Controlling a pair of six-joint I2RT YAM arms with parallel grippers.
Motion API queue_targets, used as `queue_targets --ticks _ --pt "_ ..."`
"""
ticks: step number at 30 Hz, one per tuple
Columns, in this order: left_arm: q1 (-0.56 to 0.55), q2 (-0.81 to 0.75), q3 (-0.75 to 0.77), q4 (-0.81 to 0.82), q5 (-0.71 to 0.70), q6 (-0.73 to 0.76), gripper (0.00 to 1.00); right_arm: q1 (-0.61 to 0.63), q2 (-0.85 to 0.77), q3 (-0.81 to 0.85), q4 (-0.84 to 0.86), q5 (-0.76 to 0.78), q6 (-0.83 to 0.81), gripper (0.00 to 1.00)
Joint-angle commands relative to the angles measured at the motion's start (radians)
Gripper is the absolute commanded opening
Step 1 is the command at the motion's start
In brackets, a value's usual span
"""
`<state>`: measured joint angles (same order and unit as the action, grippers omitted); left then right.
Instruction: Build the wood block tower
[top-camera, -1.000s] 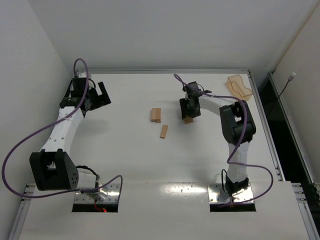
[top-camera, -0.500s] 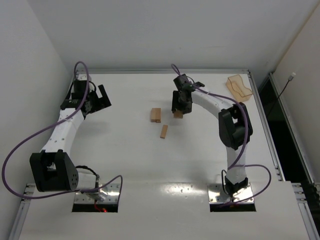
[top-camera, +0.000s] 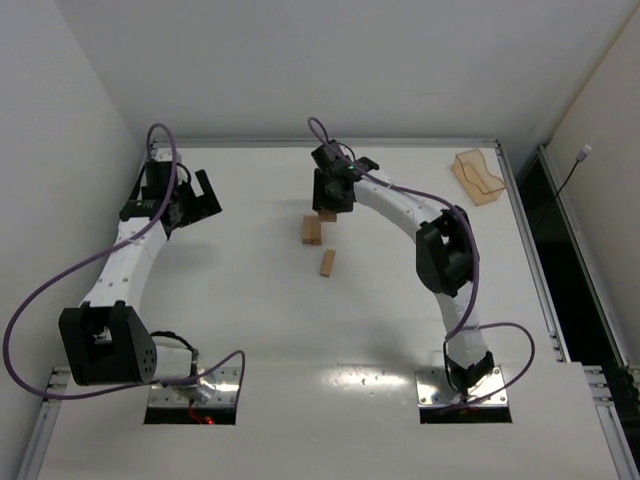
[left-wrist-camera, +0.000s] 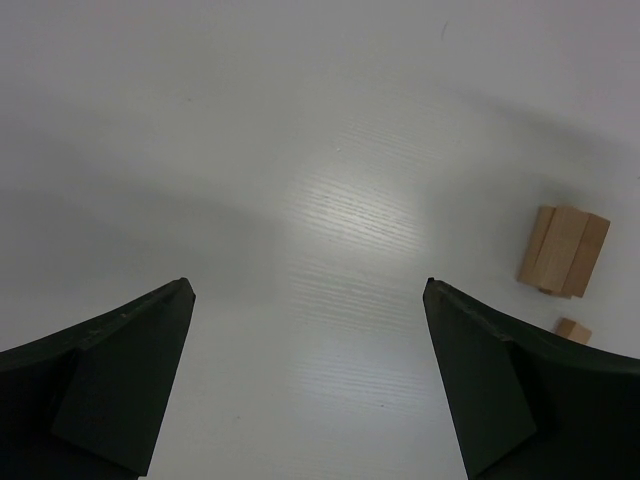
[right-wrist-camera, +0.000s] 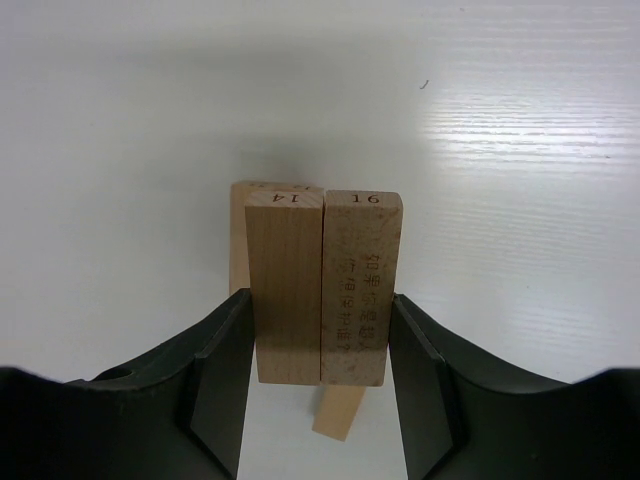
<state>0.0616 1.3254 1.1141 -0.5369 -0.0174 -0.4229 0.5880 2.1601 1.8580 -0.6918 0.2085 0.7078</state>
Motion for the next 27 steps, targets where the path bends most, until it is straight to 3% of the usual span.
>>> queue_targets --ticks 1,27 --pt "0.021 -0.031 -0.003 0.005 0.01 0.004 0.99 0.03 0.035 0.066 0.002 0.04 0.013 0.0" --pt "0.04 -0.022 0.016 -0.043 -0.029 0.053 0.99 0.098 0.141 0.102 0.038 0.069 0.024 0.0"
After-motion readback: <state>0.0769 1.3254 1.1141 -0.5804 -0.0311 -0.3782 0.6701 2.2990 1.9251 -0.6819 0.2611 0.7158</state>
